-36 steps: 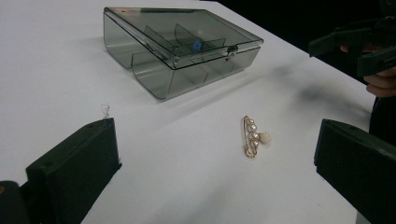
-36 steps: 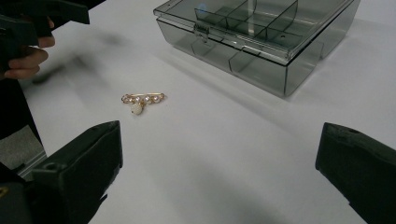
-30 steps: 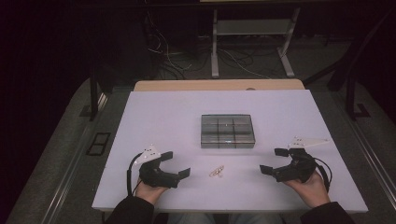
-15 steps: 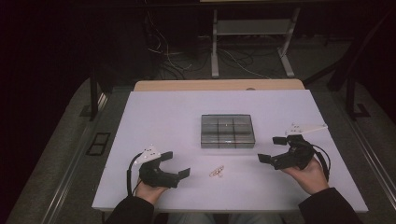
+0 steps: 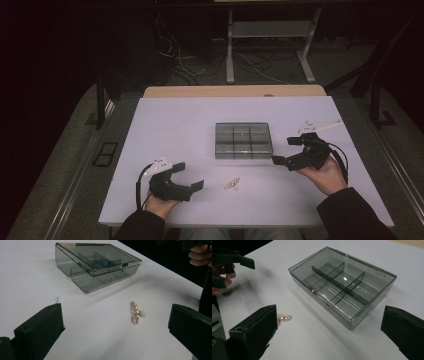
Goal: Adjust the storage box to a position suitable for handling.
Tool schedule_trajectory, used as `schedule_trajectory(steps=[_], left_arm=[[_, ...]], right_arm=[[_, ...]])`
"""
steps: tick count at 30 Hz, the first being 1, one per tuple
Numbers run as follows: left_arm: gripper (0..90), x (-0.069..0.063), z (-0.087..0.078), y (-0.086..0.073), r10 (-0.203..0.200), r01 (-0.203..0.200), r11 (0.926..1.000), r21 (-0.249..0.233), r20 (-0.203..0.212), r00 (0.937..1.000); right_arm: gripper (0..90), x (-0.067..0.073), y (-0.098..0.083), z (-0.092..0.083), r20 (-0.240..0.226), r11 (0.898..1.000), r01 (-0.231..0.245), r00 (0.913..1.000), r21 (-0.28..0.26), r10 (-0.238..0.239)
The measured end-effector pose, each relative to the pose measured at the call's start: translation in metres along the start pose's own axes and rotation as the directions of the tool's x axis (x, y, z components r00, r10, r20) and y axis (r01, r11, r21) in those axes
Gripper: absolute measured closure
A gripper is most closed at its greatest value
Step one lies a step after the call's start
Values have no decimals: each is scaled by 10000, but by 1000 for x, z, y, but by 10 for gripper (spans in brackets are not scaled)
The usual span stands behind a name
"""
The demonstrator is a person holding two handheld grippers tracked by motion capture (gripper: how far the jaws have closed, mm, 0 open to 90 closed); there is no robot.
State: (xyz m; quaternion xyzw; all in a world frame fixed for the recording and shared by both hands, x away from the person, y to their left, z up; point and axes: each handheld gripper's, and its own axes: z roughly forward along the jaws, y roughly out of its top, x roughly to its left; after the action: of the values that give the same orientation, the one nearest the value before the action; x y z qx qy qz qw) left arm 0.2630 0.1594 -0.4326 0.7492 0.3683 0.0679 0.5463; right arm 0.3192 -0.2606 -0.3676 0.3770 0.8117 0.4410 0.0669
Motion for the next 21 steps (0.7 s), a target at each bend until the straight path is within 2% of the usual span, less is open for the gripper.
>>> schedule_trajectory(steps=[21], left_arm=[[0,0,1,0,15,-15,10000,3,3,10000]], right_arm=[[5,-8,42,21,-86,9969,467,9989,635,-462]])
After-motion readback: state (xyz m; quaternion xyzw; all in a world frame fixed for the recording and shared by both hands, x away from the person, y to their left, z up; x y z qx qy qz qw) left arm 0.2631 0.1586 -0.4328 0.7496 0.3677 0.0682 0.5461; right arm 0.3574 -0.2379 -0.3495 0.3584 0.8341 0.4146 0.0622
